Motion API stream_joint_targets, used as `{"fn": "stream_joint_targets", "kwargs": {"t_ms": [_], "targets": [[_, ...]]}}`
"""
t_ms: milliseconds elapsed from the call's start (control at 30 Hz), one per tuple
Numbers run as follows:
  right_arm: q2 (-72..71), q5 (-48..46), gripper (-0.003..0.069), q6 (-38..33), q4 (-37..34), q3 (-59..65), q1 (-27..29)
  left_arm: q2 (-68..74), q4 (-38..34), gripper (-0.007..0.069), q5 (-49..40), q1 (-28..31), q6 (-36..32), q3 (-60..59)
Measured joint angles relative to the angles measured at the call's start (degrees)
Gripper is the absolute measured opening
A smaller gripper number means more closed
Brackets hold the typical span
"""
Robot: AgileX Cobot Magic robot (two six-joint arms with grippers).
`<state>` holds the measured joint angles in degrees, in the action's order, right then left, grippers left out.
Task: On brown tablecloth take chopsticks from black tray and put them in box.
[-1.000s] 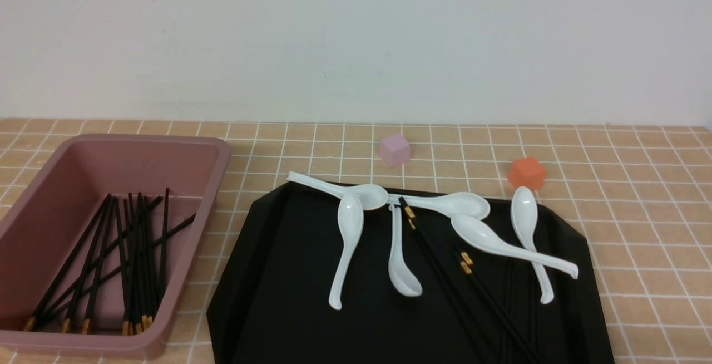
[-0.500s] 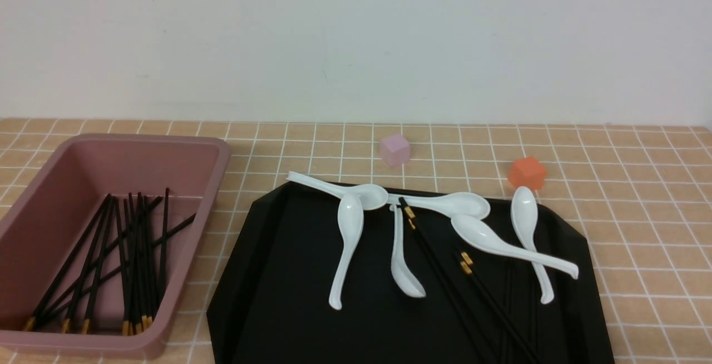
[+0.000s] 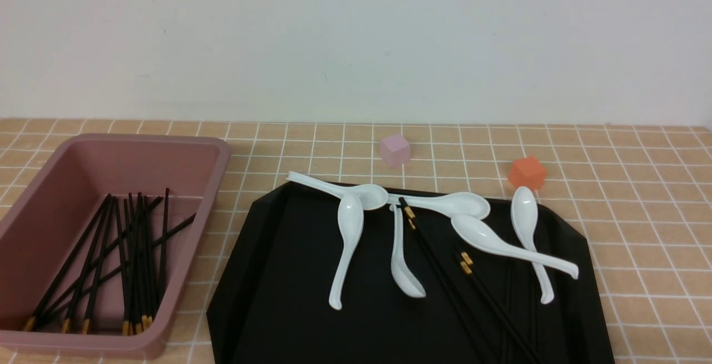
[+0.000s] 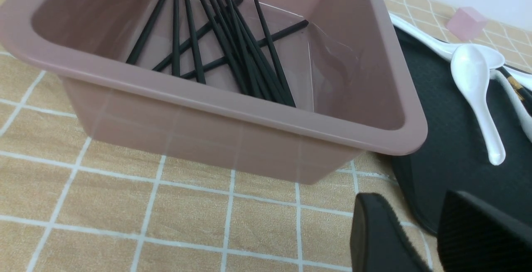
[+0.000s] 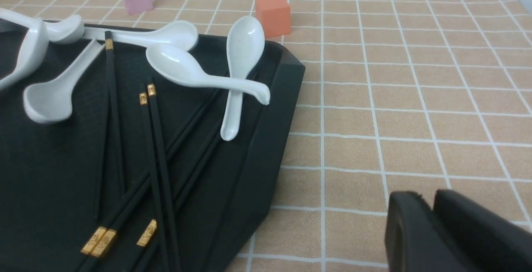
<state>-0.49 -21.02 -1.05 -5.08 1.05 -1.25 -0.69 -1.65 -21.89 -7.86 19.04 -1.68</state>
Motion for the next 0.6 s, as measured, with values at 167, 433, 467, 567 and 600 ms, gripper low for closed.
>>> {"fn": "stream_joint_targets", "kwargs": {"t_ms": [167,433,467,567,600], "targets": [[0.0,0.0,0.0114,0.0,0.0,0.0,0.0,0.0,0.0,0.0238,0.0,0.0,0.0,0.0],[0.0,0.0,0.0125,0.0,0.0,0.0,0.0,0.0,0.0,0.0238,0.0,0.0,0.0,0.0],[0.0,0.0,0.0126,0.0,0.0,0.0,0.0,0.0,0.0,0.0238,0.0,0.0,0.0,0.0],[0.0,-0.1,0.0129,0.0,0.0,0.0,0.0,0.0,0.0,0.0238,0.0,0.0,0.0,0.0],[0.0,-0.1,0.0130,0.0,0.0,0.0,0.0,0.0,0.0,0.0238,0.0,0.0,0.0,0.0]]}}
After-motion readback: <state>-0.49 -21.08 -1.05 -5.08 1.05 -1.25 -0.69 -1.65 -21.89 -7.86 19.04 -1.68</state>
